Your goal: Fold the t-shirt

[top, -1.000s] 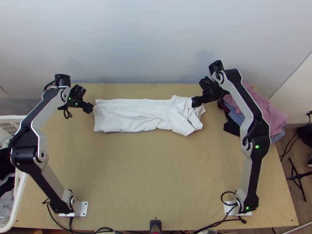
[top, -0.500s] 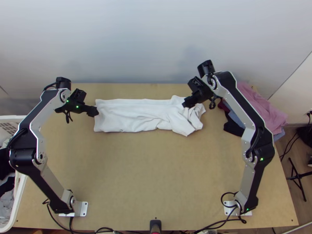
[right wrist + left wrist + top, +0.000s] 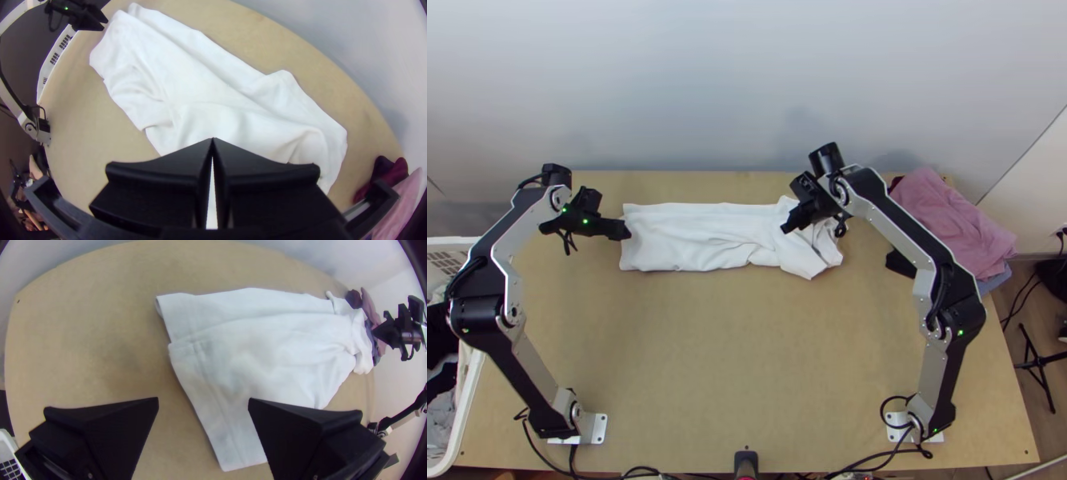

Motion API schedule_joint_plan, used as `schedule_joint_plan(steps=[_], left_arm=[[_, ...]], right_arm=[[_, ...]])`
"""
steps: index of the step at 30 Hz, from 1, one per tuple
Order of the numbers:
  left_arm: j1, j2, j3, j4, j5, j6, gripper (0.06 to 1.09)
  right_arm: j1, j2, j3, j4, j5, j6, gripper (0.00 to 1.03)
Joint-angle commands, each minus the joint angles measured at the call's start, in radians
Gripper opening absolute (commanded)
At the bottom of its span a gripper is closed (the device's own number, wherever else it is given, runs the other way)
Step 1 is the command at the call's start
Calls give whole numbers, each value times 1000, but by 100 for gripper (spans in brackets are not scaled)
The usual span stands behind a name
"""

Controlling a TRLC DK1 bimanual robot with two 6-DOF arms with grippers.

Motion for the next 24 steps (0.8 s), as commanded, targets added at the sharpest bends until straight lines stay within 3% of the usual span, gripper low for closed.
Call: schedule_joint_plan(steps=[1,24], left_arm=[[-4,34,36,11,9,-33,104],[-49,64,57,13,32,-87,104]], right_arm=[[0,44,-57,88,-5,-15,3],[-66,177,-63,171,14,-78,3]])
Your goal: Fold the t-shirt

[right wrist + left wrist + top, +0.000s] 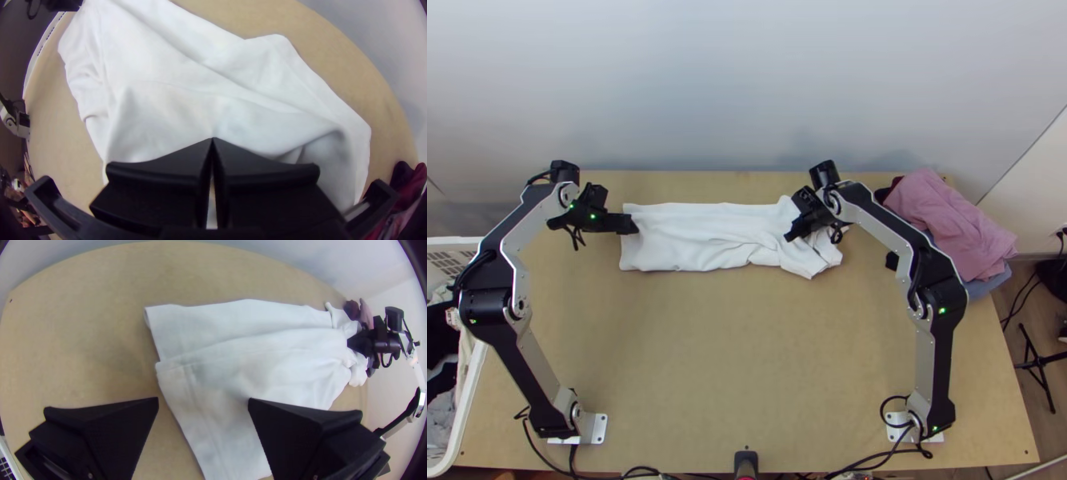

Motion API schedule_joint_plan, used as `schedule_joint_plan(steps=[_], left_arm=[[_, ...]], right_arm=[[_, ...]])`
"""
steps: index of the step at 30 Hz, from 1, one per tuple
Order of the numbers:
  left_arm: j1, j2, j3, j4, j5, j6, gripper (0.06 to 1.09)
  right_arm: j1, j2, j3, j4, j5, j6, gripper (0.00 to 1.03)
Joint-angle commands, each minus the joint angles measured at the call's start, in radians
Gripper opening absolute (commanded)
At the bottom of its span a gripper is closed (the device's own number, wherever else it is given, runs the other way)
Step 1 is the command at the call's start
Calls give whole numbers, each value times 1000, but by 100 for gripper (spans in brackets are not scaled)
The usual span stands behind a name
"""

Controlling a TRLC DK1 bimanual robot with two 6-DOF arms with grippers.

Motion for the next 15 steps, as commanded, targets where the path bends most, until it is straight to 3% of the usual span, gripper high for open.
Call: schedule_joint_plan(steps=[1,15], left_arm=[[-23,12,2,3,4,-11,104],[-34,66,25,9,74,-78,104]], right_arm=[[-8,27,1,12,5,-9,3],[-7,35,-6,10,5,-2,3]])
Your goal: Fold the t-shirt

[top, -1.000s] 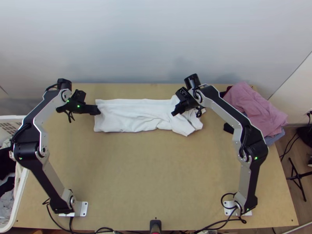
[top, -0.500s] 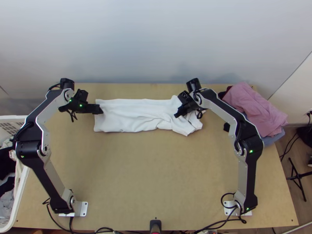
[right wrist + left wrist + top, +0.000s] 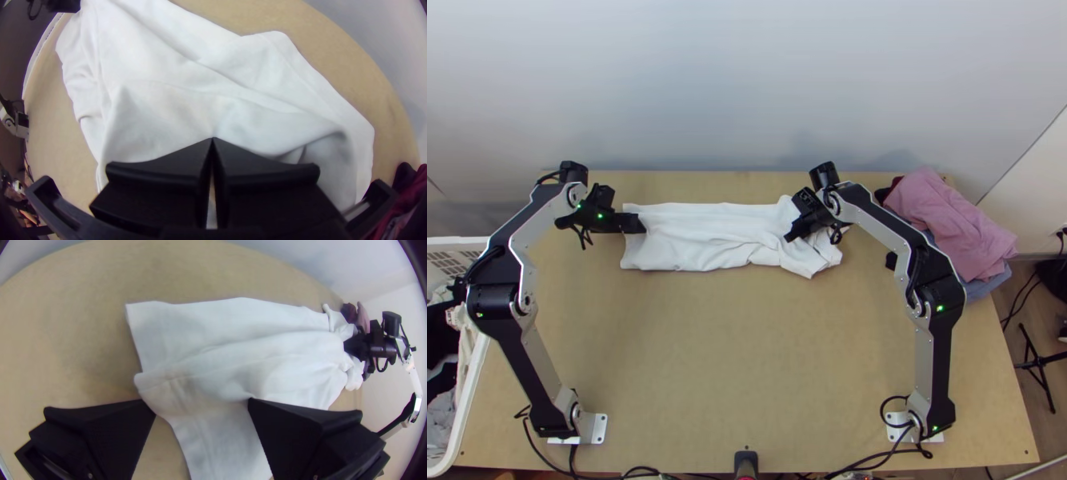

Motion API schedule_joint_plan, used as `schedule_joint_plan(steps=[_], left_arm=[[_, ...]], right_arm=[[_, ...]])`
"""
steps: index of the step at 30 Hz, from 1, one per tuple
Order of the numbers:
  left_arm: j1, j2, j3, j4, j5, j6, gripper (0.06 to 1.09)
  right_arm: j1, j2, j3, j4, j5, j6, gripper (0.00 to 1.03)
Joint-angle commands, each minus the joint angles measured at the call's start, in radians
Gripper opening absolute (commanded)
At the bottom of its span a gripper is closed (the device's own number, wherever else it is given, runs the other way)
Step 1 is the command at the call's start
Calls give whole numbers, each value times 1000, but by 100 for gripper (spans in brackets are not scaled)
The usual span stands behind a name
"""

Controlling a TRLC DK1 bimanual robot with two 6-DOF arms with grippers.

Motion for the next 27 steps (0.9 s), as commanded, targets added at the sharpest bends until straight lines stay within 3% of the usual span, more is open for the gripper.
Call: schedule_joint_plan(steps=[1,15,19,22,25,27], left_arm=[[-9,27,1,0,45,-37,104],[-60,58,-19,20,67,-72,103],[-75,61,-20,18,75,-78,84],[-80,61,-19,20,105,-101,56],[-74,67,-9,20,134,-144,35],[-72,69,-9,20,151,-147,30]], right_arm=[[1,6,-5,0,3,9,3],[11,5,-13,0,3,12,3],[13,5,-22,0,3,12,3],[14,5,-25,0,5,12,3],[14,5,-24,0,5,12,3],[16,5,-24,0,8,12,3]])
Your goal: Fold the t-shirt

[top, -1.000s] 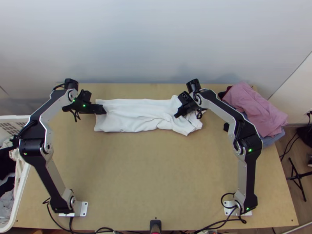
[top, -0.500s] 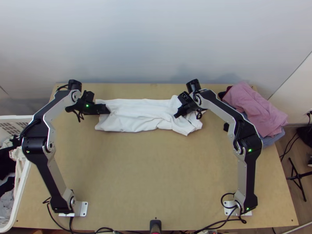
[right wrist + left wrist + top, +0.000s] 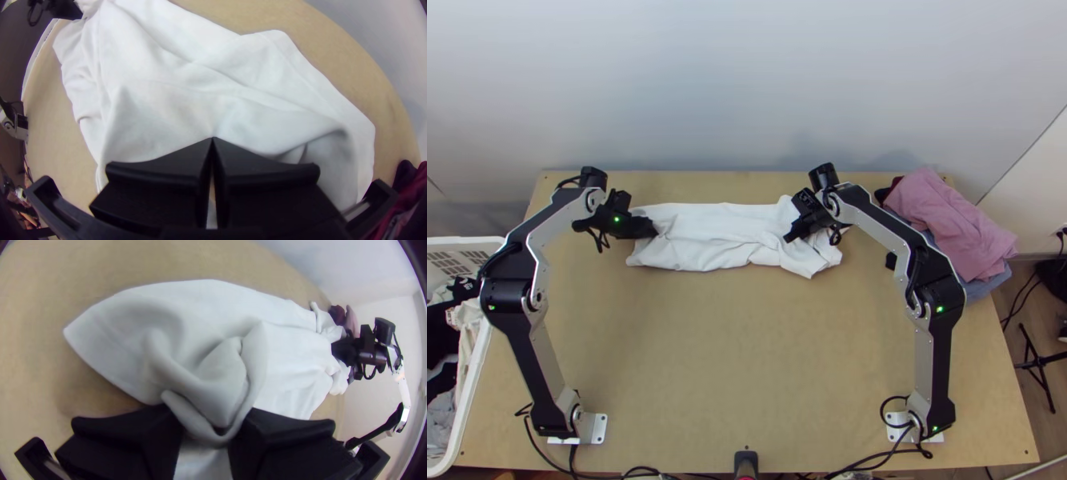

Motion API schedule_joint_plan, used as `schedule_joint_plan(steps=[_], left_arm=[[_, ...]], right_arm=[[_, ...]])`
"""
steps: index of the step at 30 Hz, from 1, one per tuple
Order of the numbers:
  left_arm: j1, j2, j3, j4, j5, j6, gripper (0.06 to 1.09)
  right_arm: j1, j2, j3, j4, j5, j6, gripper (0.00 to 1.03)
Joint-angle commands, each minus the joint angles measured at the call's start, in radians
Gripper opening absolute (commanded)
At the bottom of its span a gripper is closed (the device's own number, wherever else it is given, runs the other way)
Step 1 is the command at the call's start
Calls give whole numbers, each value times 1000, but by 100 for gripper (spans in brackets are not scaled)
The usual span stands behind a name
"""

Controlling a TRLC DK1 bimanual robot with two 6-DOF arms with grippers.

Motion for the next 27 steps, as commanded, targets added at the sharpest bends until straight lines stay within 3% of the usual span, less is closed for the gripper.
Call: schedule_joint_plan(steps=[1,6,16,20,27], left_arm=[[-2,7,6,0,48,-41,25],[21,-1,23,0,48,-84,10],[61,-53,43,-23,76,-80,10],[75,-74,43,-31,81,-76,10],[96,-88,42,-80,85,-26,10]], right_arm=[[3,2,-3,-5,3,1,3],[8,0,-5,-6,8,1,3],[37,-62,34,-42,-3,47,3],[52,-93,112,-178,-32,50,3],[46,-202,180,-266,-60,48,3]])
